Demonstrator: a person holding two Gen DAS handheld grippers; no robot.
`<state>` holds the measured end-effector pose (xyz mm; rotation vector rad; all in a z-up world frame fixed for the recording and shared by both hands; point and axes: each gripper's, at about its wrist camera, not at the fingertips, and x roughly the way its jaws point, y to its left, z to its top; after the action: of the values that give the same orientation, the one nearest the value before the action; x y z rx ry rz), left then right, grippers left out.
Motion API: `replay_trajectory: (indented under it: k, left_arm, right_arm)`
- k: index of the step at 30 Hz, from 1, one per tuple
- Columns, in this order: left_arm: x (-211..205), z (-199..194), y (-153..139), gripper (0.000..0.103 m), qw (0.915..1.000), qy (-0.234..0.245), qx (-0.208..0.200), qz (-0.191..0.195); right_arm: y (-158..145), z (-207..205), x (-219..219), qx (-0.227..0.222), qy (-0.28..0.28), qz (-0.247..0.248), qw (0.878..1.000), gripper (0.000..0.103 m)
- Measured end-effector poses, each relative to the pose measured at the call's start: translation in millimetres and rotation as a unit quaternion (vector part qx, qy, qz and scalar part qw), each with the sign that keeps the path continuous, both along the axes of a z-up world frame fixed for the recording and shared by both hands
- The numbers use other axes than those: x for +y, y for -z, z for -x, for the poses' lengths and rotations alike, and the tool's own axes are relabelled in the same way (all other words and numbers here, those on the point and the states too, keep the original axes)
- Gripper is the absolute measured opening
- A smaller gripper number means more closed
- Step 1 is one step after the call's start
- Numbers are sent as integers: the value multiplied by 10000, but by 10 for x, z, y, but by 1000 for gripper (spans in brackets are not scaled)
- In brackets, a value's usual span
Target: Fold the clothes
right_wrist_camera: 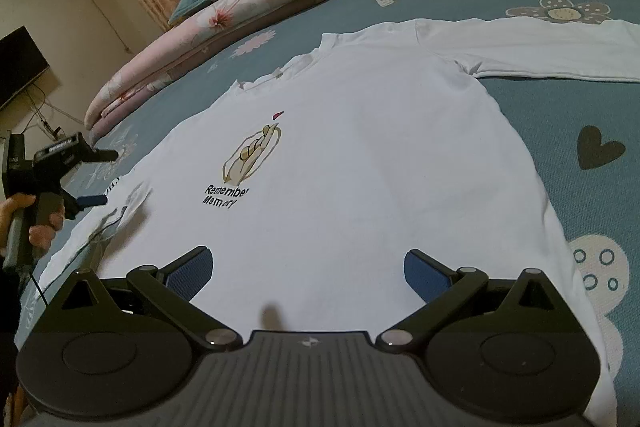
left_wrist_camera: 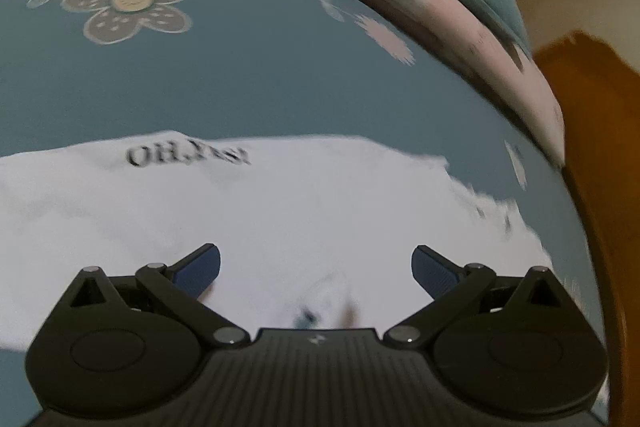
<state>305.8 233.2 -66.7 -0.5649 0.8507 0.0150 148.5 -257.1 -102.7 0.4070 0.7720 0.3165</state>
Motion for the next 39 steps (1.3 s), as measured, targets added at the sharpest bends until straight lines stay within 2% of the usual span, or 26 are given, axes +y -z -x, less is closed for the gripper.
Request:
replay_trajectory:
  k: [2, 4, 8, 10, 13, 18, 20, 23, 26, 28, 30, 32, 33, 36, 39]
  left_arm:
    - [145, -54, 124, 101, 9993, -314, 181, 20]
    - [307, 38, 230, 101, 9985, -496, 166, 139]
    - [499, 327, 184, 101, 9970, -766, 81, 61]
    - [600, 442, 133, 100, 9950, -973, 172, -121]
    - [833, 641, 21, 100, 9912, -1315, -39, -111]
    - [1215, 824, 193, 100, 9833, -1786, 341, 53]
    - [1270, 924, 233, 100, 9834, -1804, 197, 80]
    - [1192, 908, 125, 100, 9816, -1886, 283, -120]
    - [916, 669, -39, 100, 9883, -1457, 144, -427]
    - [686, 420, -110, 100, 9894, -1213, 125, -790]
    - [465, 167, -80, 100, 9822, -1210, 378, -1386]
    - [276, -87, 1, 100, 9695, -1295, 624, -1984]
    - [247, -161, 46, 100, 9663, -1387, 653, -2069]
    - [294, -333, 209, 100, 9620, -1620, 887, -2013]
    - [287, -414, 262, 103, 9537, -1756, 889, -2274]
  right_arm:
    - [-2, -3, 2, 4, -4, 11, 10000, 103]
    - [-2, -7, 0, 9, -5, 7, 10000, 103]
    - [4, -7, -13, 18, 0, -36, 10000, 103]
    - [4, -4, -4, 17, -1, -20, 10000, 103]
    - [6, -3, 7, 14, 2, 2, 10000, 103]
    - [6, -3, 12, 15, 4, 17, 10000, 103]
    - [6, -5, 9, 21, 7, 5, 10000, 103]
    - [7, -13, -4, 21, -6, 12, 10000, 103]
    - [10, -13, 5, 13, -12, 52, 10000, 103]
    - [13, -19, 5, 14, -14, 61, 10000, 103]
    - [17, -23, 5, 16, -14, 64, 10000, 103]
    - [15, -23, 9, 16, -23, 68, 10000, 103]
    - [15, -25, 6, 18, -25, 57, 10000, 103]
    - [19, -28, -14, 24, -31, 7, 10000, 103]
    - [22, -27, -25, 29, -33, -23, 10000, 103]
